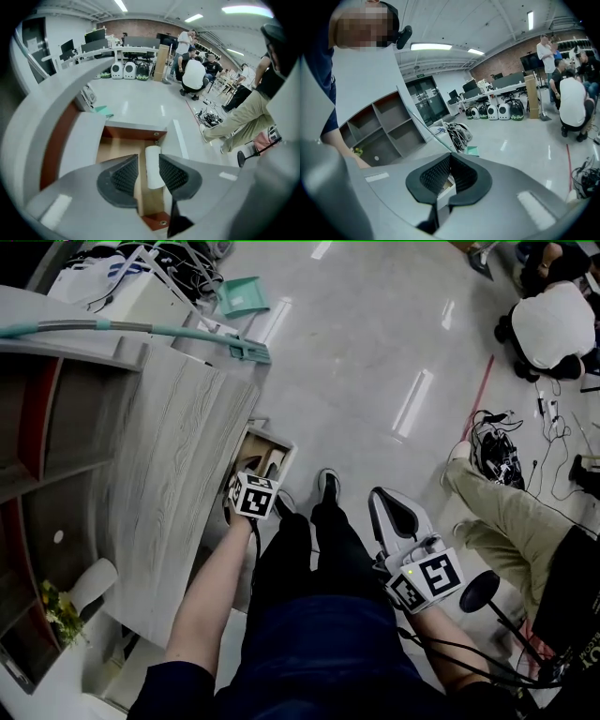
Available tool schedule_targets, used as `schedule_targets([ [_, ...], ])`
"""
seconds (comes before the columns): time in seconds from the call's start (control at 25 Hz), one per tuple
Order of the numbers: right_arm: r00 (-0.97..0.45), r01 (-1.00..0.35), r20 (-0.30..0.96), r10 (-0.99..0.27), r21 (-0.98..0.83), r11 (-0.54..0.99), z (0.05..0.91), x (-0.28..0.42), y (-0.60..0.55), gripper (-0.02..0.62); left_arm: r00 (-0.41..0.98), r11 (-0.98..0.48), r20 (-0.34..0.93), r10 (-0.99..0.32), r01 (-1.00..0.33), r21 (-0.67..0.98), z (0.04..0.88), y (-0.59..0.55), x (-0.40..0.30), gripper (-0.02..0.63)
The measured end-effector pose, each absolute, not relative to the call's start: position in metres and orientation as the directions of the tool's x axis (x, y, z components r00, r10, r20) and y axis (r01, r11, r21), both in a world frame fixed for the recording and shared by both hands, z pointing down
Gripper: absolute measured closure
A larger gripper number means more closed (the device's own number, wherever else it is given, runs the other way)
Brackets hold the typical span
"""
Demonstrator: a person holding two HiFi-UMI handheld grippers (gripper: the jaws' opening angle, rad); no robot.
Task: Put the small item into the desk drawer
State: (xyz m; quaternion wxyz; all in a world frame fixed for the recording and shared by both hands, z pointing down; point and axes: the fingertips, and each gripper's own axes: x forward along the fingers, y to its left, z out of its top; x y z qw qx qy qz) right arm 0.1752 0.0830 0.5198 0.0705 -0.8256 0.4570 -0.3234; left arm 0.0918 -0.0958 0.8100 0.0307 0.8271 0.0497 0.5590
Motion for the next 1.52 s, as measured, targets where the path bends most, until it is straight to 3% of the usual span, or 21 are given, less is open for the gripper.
schedule_targets([
  [0.48, 0.344, -0.796, 0.379, -0.859, -0.368, -0.481, 0.474, 0.192, 0.043, 0.589, 0.677, -0.98, 0.732, 0.075, -0.085, 0.18, 0.651, -0.106, 0.106, 0.494],
  [0.76, 0.277, -0.858, 0.305, -0.911, -0.347, -0.377, 0.454, 0.198, 0.013, 0.589, 0.832, -0.956, 0.546, -0.103, -0.235, 0.176, 0.541, -0.134, 0.106, 0.494],
  [1.24, 0.122, -0.93, 0.179, -0.976, -0.322, -0.175, 0.395, 0.178, -0.041, 0.589, 0.863, -0.863, 0.284, -0.417, -0.474, 0.173, 0.4, -0.175, 0.044, 0.497],
  [1.52, 0.059, -0.951, 0.112, -0.992, -0.295, -0.09, 0.366, 0.163, -0.055, 0.589, 0.829, -0.814, 0.161, -0.535, -0.557, 0.164, 0.347, -0.174, 0.01, 0.588],
])
